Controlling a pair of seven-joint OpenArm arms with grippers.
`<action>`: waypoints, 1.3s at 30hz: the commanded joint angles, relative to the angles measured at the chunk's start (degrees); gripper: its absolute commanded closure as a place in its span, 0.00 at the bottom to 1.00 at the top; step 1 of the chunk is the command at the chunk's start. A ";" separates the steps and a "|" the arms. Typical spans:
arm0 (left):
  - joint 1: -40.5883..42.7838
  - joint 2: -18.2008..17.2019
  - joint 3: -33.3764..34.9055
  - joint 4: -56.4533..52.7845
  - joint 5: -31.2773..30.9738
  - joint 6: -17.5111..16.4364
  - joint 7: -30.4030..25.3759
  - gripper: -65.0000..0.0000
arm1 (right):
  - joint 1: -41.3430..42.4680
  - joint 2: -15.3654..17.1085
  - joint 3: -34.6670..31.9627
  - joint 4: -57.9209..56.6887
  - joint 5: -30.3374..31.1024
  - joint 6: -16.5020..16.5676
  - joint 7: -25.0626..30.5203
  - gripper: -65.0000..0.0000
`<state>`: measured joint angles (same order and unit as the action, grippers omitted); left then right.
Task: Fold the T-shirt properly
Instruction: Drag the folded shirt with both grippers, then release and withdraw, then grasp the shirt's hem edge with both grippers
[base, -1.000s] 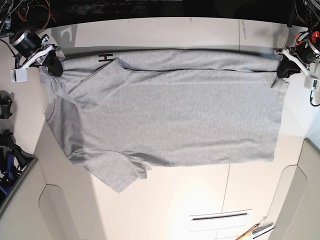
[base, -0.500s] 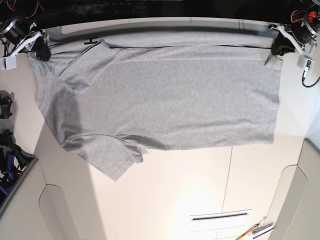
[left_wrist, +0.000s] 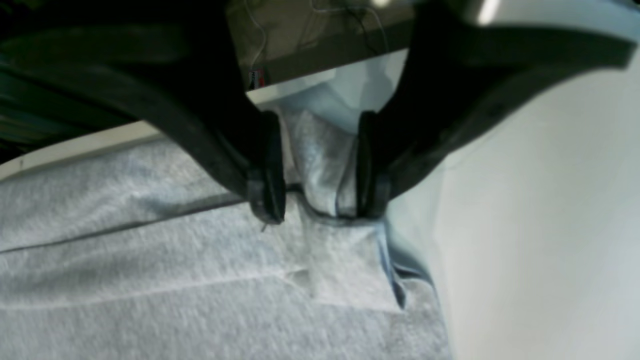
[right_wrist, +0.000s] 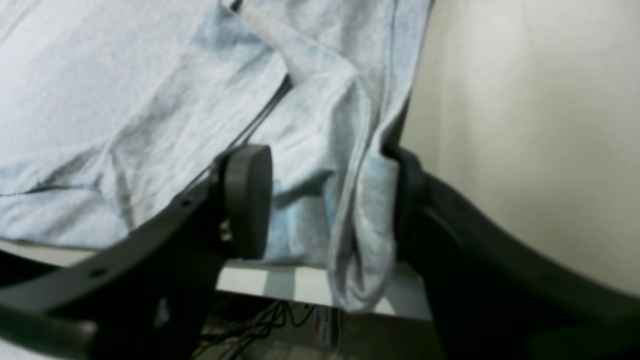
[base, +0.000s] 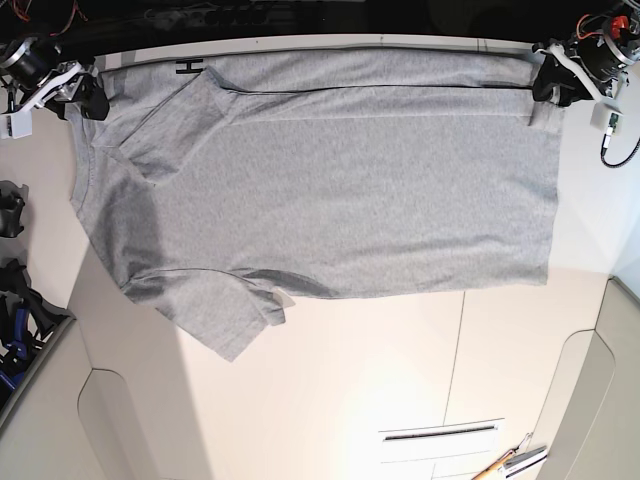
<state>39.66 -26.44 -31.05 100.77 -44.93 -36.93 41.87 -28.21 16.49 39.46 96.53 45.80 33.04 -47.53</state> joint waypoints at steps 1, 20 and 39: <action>0.35 -0.87 -1.70 1.44 -0.68 -1.14 -0.87 0.60 | -0.02 1.14 1.97 1.03 0.94 -0.04 0.98 0.50; -4.92 -1.53 -15.47 4.11 -6.64 -1.66 -6.29 0.39 | 21.79 4.90 6.25 -0.74 -6.86 -0.96 9.90 0.50; -37.33 -9.01 3.87 -30.45 2.51 0.92 -9.97 0.39 | 55.49 5.60 -17.20 -52.06 -26.47 -1.95 28.85 0.50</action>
<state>2.68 -34.15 -26.68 69.45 -41.45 -35.73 32.95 25.87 21.08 22.11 43.72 18.59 30.81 -19.97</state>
